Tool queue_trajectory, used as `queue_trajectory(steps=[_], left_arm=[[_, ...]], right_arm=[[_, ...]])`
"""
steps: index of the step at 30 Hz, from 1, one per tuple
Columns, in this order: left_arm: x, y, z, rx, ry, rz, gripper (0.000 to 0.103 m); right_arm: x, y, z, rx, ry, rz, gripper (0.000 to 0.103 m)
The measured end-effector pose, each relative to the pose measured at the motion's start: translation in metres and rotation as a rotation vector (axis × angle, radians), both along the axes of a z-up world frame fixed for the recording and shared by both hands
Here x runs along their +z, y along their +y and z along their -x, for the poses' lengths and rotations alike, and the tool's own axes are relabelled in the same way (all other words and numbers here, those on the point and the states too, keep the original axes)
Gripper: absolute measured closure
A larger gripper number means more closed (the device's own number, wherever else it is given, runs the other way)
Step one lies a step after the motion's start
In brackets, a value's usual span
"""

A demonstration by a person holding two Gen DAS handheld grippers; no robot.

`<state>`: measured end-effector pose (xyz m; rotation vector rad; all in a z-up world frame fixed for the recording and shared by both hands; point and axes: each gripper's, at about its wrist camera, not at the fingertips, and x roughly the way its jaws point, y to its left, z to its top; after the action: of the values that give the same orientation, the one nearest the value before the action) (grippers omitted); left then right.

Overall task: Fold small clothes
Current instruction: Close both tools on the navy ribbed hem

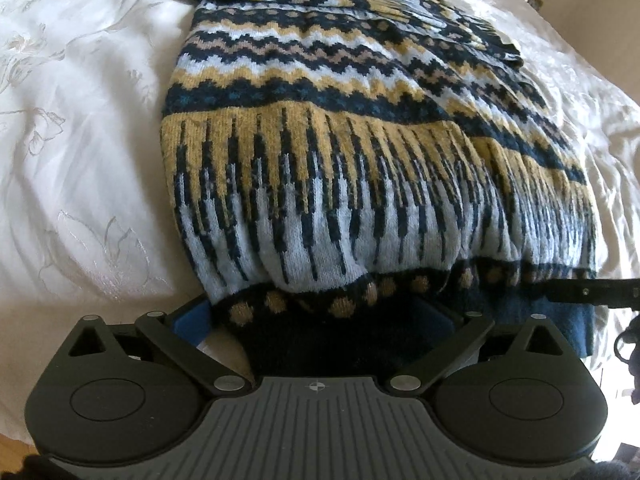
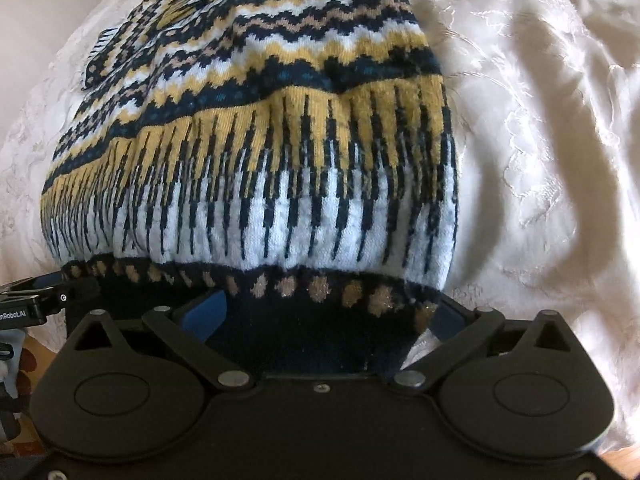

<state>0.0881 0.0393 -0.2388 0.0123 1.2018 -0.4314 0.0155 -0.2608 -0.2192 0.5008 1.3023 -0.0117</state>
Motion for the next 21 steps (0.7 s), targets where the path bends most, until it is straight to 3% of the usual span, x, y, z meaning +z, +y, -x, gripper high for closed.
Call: queue_trajectory(steps=[10, 12, 14, 17, 20, 21], left_arm=[[0.000, -0.004, -0.004, 0.007, 0.015, -0.023, 0.003], [0.002, -0.002, -0.002, 0.022, 0.005, -0.034, 0.011], [0.004, 0.002, 0.000, 0.049, -0.010, -0.040, 0.026], [0.007, 0.010, 0.004, 0.079, -0.018, -0.002, 0.037], [0.008, 0.013, 0.007, 0.085, -0.026, 0.014, 0.037], [0.009, 0.014, 0.007, 0.082, -0.031, 0.015, 0.037]], right_arm=[[0.000, -0.004, 0.000, -0.004, 0.007, -0.015, 0.000], [0.000, -0.004, -0.001, -0.012, 0.010, -0.024, 0.001], [0.001, -0.005, -0.002, -0.016, 0.013, -0.018, 0.006], [0.005, -0.007, -0.001, -0.028, 0.004, -0.021, 0.022], [0.008, -0.009, 0.001, -0.024, -0.011, -0.052, 0.045], [0.009, -0.009, 0.001, -0.010, -0.019, -0.064, 0.083]])
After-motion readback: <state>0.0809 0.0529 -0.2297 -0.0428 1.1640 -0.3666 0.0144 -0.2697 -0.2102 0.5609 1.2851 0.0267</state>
